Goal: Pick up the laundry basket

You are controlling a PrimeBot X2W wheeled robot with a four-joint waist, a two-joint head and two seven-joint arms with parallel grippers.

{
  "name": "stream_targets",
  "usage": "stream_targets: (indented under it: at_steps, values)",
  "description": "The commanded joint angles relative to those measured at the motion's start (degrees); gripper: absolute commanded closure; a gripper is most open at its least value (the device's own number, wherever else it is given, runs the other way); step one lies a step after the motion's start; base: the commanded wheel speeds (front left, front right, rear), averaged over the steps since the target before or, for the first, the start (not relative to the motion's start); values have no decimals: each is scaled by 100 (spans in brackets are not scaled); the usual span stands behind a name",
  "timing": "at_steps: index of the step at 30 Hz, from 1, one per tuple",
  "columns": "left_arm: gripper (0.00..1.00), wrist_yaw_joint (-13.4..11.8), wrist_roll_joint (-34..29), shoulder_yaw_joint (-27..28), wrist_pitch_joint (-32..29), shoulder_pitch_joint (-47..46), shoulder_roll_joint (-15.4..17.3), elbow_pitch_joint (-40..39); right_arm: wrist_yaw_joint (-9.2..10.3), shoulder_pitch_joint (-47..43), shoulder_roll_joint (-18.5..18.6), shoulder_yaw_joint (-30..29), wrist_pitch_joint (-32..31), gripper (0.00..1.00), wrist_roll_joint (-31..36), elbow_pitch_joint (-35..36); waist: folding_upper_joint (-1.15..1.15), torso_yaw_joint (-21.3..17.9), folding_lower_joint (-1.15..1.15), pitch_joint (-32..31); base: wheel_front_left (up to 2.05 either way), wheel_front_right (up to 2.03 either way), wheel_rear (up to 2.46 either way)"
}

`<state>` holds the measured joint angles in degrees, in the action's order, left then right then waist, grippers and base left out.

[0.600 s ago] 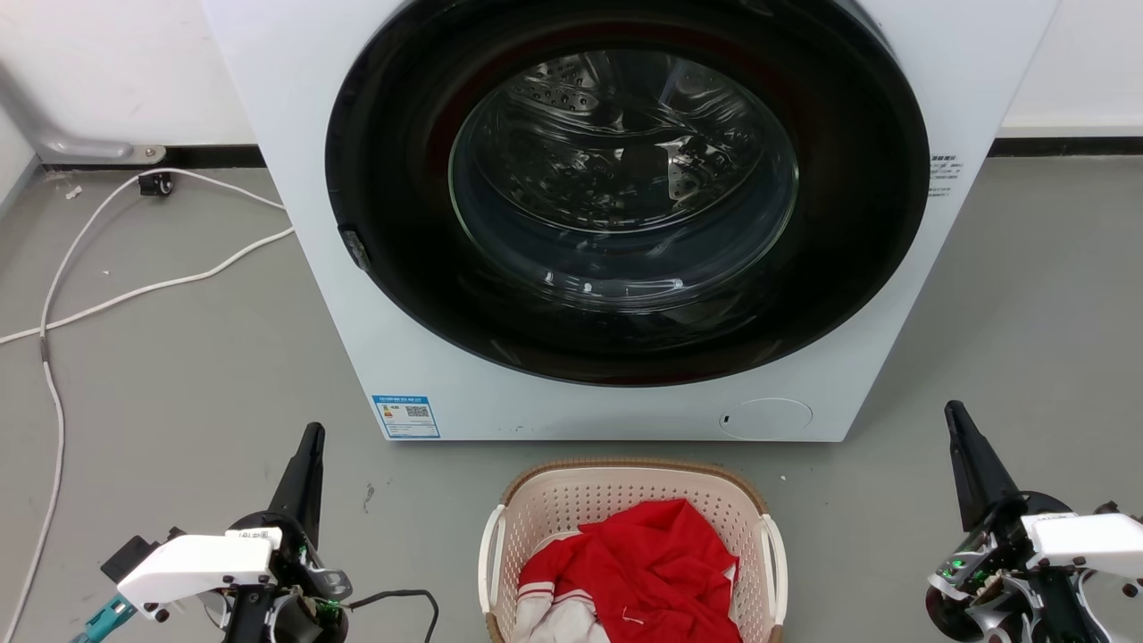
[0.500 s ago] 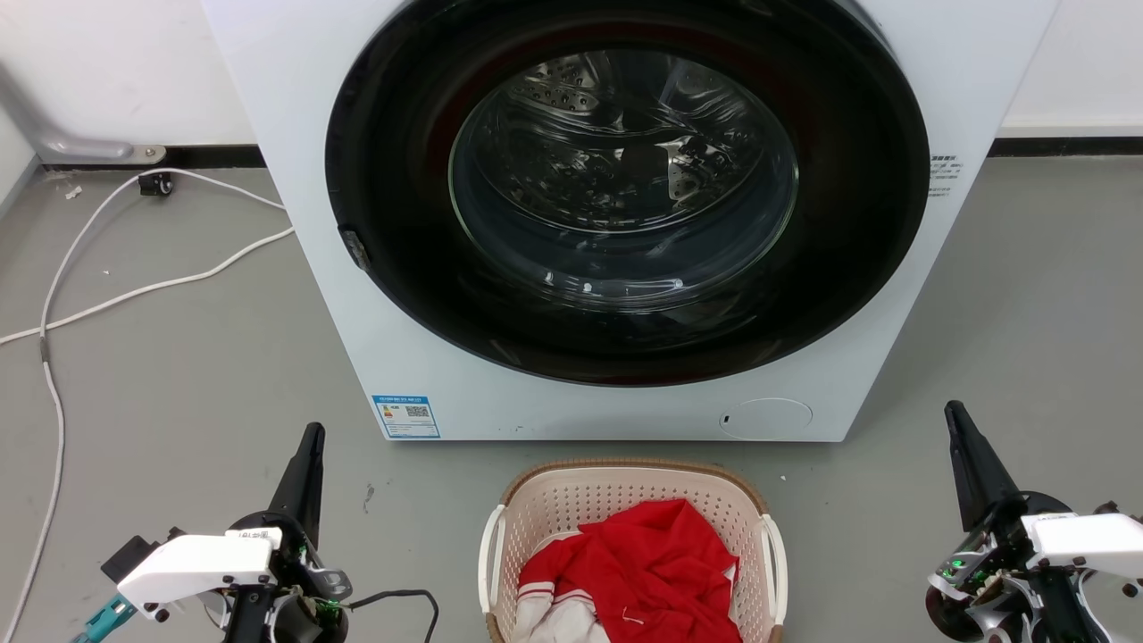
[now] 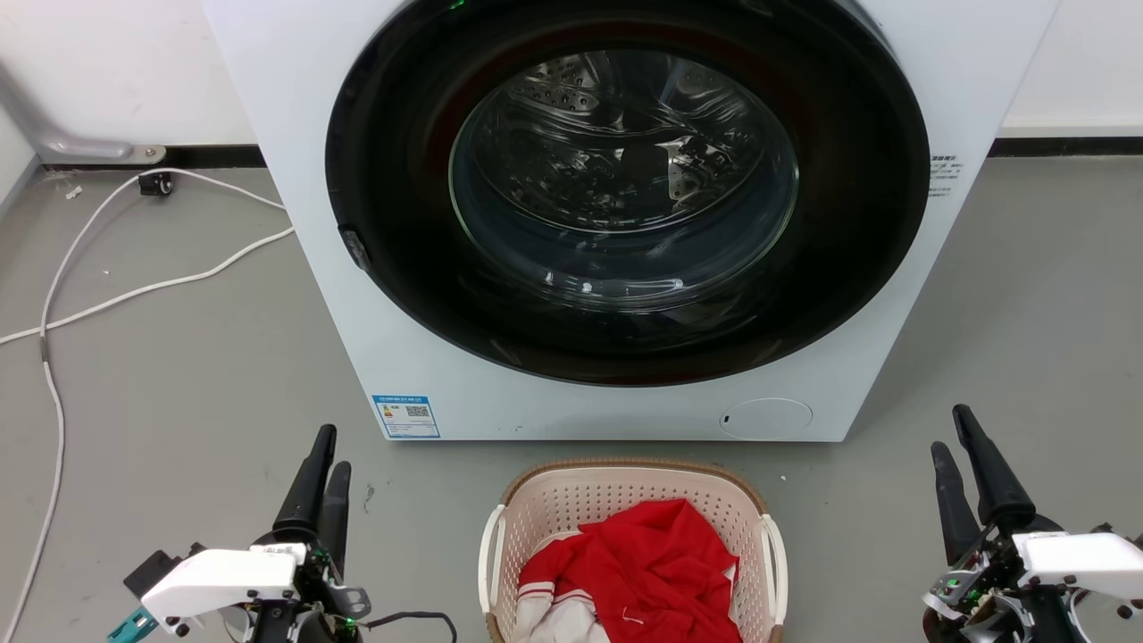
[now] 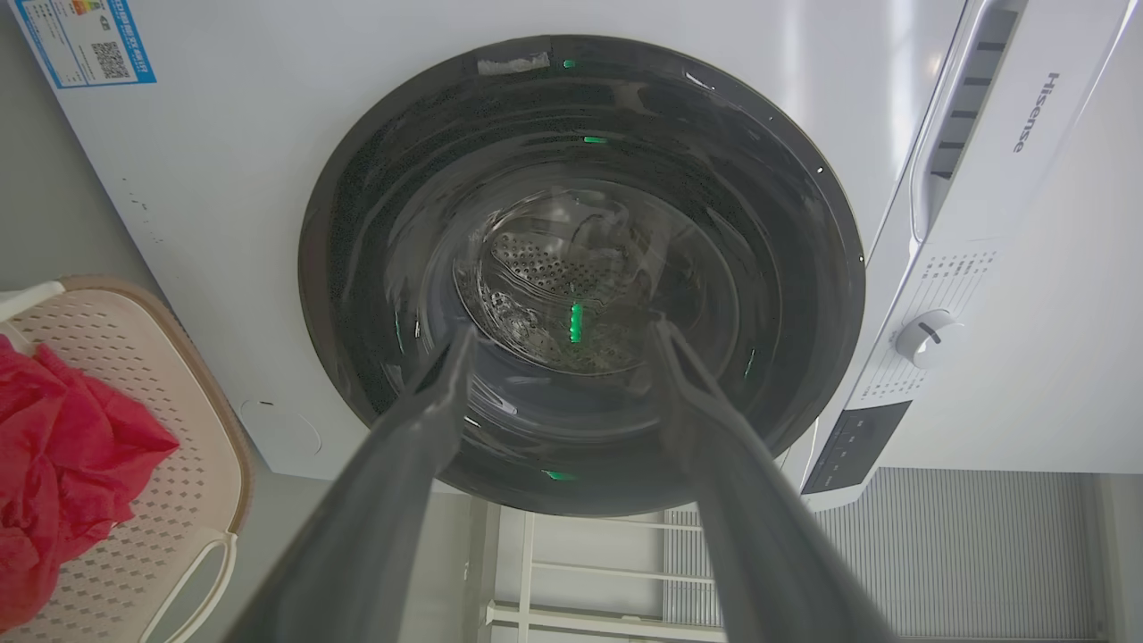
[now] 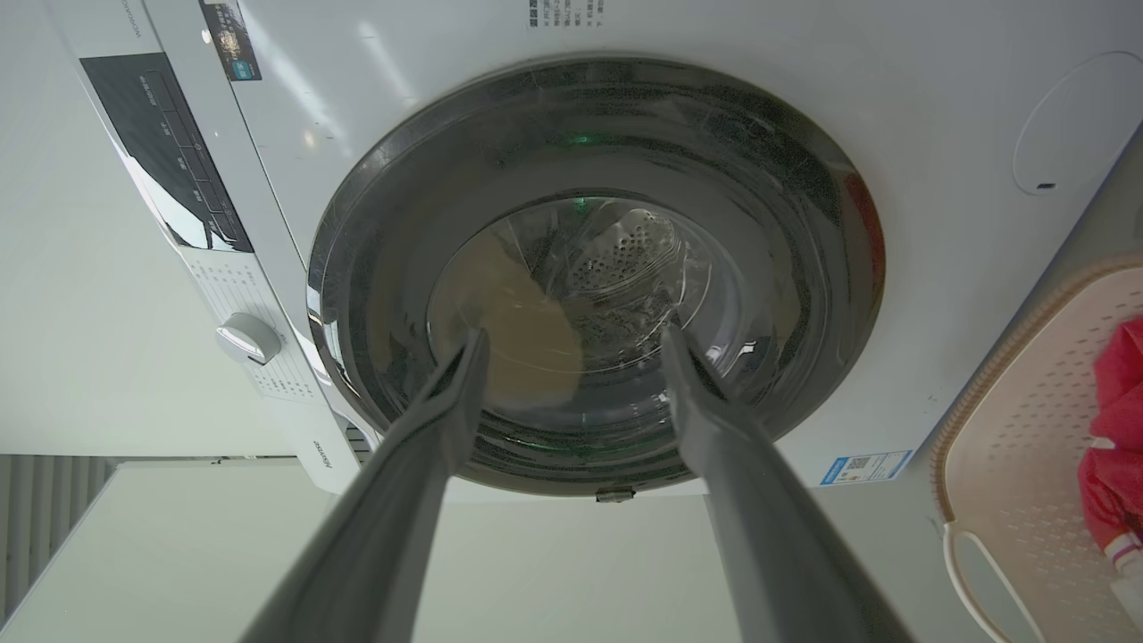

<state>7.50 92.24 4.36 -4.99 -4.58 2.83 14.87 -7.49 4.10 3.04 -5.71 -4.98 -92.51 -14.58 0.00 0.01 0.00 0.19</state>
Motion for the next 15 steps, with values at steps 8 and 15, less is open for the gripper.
stream_targets:
  at_steps: [8,15]
  values:
    - [0,2,-728,-261,273,-110,20,-324,0,-56,44,103,282,0,611,281,0,6,0,-3,0,0,0]
    - [0,2,-1780,-406,448,-107,25,-504,0,-101,28,64,457,0,1637,434,0,9,0,2,0,0,0]
